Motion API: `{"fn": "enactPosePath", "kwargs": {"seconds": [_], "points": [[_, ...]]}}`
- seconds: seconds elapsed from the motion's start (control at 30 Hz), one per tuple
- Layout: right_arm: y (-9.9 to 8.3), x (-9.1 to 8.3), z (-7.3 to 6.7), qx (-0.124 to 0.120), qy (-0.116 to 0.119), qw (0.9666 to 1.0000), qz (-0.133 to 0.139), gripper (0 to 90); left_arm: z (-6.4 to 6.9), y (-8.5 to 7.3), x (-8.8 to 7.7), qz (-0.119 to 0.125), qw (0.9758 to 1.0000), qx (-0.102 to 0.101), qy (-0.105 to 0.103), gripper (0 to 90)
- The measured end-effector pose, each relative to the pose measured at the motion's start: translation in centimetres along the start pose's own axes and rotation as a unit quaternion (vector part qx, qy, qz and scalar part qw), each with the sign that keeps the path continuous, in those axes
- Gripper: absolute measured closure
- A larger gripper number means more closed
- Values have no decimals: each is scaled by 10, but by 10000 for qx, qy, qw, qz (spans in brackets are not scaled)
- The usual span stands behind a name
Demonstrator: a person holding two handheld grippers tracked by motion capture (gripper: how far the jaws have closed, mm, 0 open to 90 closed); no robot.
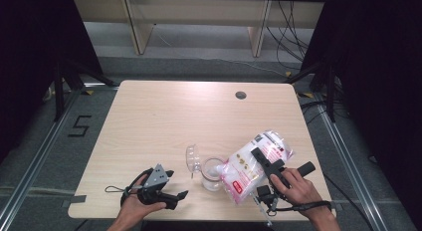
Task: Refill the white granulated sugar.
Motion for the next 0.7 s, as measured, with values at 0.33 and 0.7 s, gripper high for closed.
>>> {"fn": "enactPosePath", "kwargs": {"seconds": [0.33, 0.7], "points": [[0, 0, 0, 8, 10, 10000, 22, 561, 3, 2, 1, 105, 9998, -142, -64, 156], [-1, 0, -1, 19, 37, 10000, -12, 563, 3, 2, 1, 100, 9998, -139, -46, 157]]}}
Point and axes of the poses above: each handheld gripper's, and its own axes: x roughly forward along the jaws, y roughly out of its top, z roughly to its right, the point moved 8 cm from there along x, roughly forward along the jaws, and after that the axes turned 8 degrees about y, right-handed, at the moved point
